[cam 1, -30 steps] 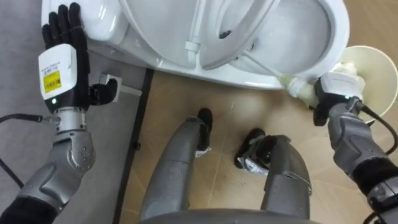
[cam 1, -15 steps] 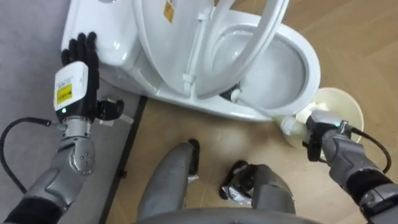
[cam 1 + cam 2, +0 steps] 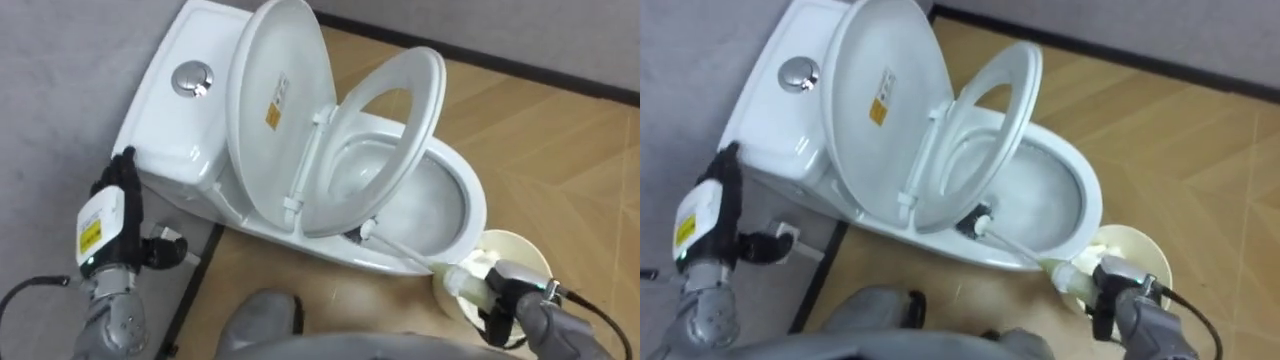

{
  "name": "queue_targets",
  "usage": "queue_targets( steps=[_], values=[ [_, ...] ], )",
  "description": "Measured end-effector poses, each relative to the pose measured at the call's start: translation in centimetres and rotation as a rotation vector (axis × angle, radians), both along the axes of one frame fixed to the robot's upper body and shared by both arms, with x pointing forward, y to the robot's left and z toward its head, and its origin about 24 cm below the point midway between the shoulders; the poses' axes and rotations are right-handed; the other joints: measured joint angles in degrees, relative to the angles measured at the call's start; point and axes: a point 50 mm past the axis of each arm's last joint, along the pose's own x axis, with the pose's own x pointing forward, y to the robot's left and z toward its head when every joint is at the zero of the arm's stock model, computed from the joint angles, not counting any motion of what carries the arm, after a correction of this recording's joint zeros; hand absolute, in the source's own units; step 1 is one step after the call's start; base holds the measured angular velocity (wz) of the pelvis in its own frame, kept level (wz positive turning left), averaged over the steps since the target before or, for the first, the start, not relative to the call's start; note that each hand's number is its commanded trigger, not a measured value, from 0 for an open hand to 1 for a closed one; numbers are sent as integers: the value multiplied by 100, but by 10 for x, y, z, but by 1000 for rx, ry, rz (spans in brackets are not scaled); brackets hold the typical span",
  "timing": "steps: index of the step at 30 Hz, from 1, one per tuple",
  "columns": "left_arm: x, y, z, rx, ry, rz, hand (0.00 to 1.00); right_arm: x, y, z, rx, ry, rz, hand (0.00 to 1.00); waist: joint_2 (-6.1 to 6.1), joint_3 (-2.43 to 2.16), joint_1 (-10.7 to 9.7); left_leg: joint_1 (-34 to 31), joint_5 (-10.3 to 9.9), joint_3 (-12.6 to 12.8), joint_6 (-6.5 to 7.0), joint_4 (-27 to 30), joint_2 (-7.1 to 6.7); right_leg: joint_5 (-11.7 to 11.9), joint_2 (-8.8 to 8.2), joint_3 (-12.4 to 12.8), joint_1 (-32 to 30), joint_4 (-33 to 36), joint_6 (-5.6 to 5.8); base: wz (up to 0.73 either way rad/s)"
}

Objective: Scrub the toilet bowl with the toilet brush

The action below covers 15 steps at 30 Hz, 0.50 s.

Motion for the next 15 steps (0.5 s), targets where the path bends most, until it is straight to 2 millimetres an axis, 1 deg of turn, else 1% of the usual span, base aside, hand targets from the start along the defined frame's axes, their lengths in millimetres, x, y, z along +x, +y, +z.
queue_targets(
  steps=[1,2,3,4,5,7,8,9,10,11,13,14,15],
  values=[
    [-7,2,-1,-16,4,39,0,-4,4,-2,17,9,-18,100,-49,-16,20,70,-2,-44,-3,-35,-4,4,30,-64,120,-107,5,23],
    [-13,3,-3,-33,12,72,0,-6,6,-3,31,14,-30,100,-86,-14,63,165,-13,-53,-21,-86,-1,6,59,-101,234,-199,5,22],
    [-17,3,-4,-45,15,93,0,-10,5,-4,36,19,-44,100,-93,-8,72,212,-22,-63,-35,-89,-1,7,71,-123,294,-265,7,22],
    [-25,3,-7,-75,24,135,0,-12,4,-5,41,18,-64,100,-93,-13,95,306,-49,-76,-70,-90,0,14,100,-175,440,-368,17,17],
    [-30,4,-8,-93,28,162,0,-14,4,-5,41,21,-71,100,-91,-29,114,338,-65,-77,-74,-89,2,14,107,-179,486,-385,18,13],
    [-47,11,-18,-148,55,295,0,-21,0,-5,42,26,-118,100,-115,-17,242,504,-72,-108,-77,-185,-1,12,136,-177,643,-492,20,0],
    [-52,13,-20,-158,62,333,0,-22,0,-5,43,25,-131,100,-104,-23,247,529,-72,-122,-78,-199,-3,11,143,-183,673,-513,20,0],
    [-64,17,-25,-177,86,409,0,-26,-1,-7,44,30,-158,100,-146,-10,259,597,-72,-138,-78,-257,-4,11,150,-188,724,-537,20,4],
    [-78,20,-31,-200,122,483,0,-29,-2,-8,50,35,-192,100,-142,-12,256,643,-72,-120,-79,-288,-4,11,154,-187,764,-554,20,0],
    [-84,20,-35,-213,140,522,0,-30,-3,-9,55,36,-213,100,-142,-11,252,673,-72,-118,-79,-303,-5,11,155,-190,795,-568,20,0],
    [-112,20,-47,-272,207,683,0,-40,-6,-10,69,31,-291,100,-148,-17,233,765,-73,-106,-80,-369,-13,6,147,-183,856,-585,30,-2],
    [-119,19,-49,-287,221,723,0,-43,-8,-10,74,30,-318,100,-151,-17,229,801,-73,-102,-80,-401,-12,6,152,-156,869,-599,30,-11],
    [-134,19,-54,-319,246,826,0,-46,-10,-11,82,23,-367,100,-160,-17,220,887,-73,-59,-80,-481,-4,15,169,-77,904,-647,40,-22]
  ],
)
